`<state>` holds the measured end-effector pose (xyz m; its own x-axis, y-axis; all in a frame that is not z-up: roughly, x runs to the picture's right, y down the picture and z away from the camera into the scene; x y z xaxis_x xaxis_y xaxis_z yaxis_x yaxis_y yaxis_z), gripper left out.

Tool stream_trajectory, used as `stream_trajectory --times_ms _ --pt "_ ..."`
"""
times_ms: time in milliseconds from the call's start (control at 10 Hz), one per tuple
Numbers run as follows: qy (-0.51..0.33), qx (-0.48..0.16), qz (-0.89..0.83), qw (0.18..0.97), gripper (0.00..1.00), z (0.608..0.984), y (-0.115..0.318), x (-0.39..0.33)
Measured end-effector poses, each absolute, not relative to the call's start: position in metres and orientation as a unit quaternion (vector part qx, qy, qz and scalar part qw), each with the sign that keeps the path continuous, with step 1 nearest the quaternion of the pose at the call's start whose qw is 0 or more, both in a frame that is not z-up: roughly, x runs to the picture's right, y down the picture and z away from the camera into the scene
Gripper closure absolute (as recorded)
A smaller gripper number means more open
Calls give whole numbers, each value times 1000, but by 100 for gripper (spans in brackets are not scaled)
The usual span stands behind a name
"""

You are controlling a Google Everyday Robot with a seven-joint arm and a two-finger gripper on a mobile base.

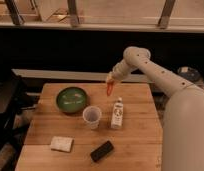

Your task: Place the pepper in the ceramic bowl

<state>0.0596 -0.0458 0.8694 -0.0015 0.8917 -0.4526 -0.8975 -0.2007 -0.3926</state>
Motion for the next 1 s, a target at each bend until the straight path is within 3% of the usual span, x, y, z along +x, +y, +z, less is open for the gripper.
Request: stream_trajectory --times_ms 700,1000 --pt "-57 -373 659 651 100 867 -55 -54" --pt "-81 -417 624 656 76 858 -47 -108"
